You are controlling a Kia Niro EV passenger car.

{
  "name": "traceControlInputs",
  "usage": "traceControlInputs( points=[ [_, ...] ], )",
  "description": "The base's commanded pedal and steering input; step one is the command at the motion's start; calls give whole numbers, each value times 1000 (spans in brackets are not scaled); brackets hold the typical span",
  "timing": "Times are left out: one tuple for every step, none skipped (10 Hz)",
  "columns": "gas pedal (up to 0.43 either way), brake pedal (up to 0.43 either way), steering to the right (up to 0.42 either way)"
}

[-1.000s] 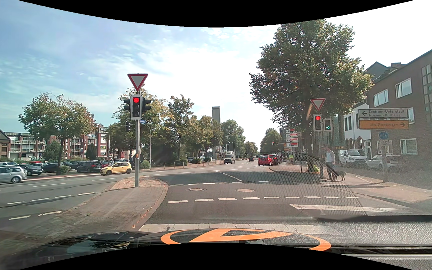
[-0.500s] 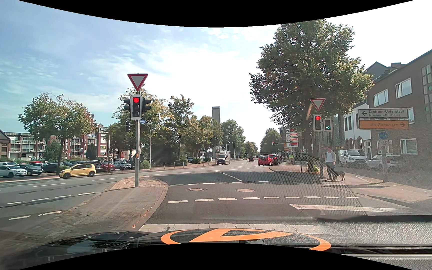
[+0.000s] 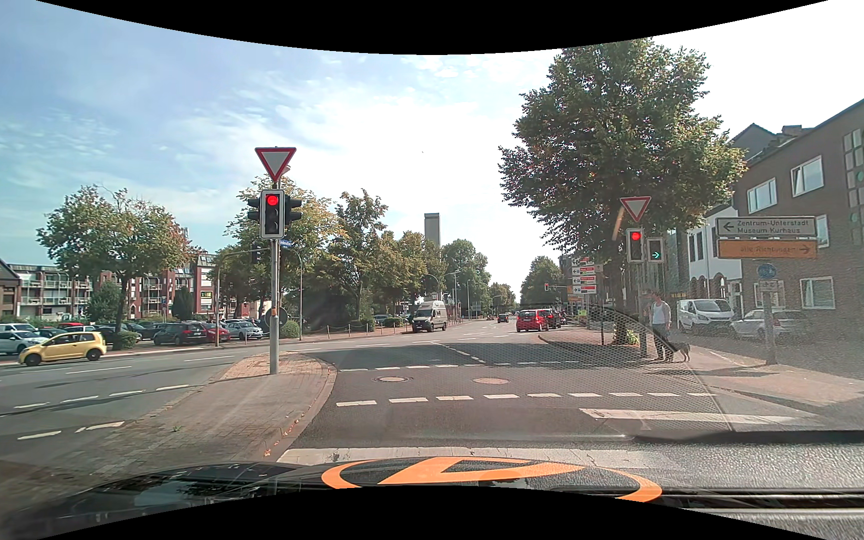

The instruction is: Follow the waypoints while adhering to traffic rules and regulations

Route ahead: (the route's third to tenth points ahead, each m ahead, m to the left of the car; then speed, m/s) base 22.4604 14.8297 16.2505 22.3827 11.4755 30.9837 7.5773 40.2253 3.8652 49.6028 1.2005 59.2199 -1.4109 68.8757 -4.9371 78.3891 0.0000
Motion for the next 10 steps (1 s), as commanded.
traceControlInputs(
  points=[
    [0, 299, -12],
    [0, 299, -13],
    [0, 299, -12],
    [0, 299, -12],
    [0, 299, -13],
    [0, 299, -12],
    [0, 299, -13],
    [0, 299, -13],
    [0, 299, -13],
    [0, 299, -12]
  ],
)
